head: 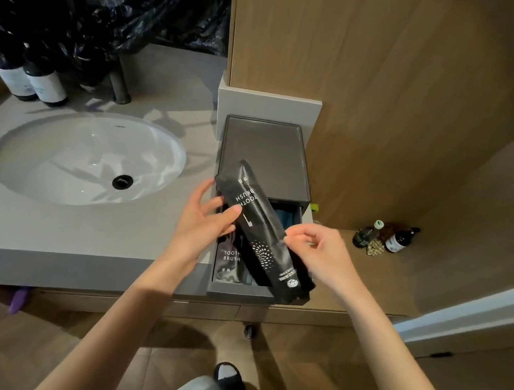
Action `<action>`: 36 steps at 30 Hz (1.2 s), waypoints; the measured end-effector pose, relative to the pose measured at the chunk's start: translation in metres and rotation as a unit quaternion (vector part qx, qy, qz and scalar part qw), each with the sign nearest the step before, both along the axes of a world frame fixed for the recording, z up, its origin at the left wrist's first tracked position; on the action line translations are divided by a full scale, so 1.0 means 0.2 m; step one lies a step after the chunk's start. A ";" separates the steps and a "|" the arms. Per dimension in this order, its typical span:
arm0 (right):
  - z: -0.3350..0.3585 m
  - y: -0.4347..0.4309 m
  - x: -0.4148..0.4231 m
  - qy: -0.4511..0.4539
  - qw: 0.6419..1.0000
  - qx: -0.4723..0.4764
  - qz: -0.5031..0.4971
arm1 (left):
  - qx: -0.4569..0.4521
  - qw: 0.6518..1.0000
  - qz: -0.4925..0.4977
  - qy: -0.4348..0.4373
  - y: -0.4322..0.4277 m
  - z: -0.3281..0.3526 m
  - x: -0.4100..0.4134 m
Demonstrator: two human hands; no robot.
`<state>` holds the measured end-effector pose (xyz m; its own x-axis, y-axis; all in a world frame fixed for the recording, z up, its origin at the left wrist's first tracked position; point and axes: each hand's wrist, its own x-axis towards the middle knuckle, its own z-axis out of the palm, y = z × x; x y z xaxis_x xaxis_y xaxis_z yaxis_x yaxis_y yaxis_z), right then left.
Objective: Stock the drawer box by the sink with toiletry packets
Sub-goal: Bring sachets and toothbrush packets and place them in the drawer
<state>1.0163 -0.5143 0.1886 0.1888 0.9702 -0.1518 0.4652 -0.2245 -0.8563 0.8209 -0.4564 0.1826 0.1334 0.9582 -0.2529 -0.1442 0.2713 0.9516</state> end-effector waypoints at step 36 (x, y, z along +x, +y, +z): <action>-0.03 -0.07 -0.22 0.272 0.953 0.001 -0.132 | -0.132 0.988 -0.084 0.016 -0.20 -0.14 -0.08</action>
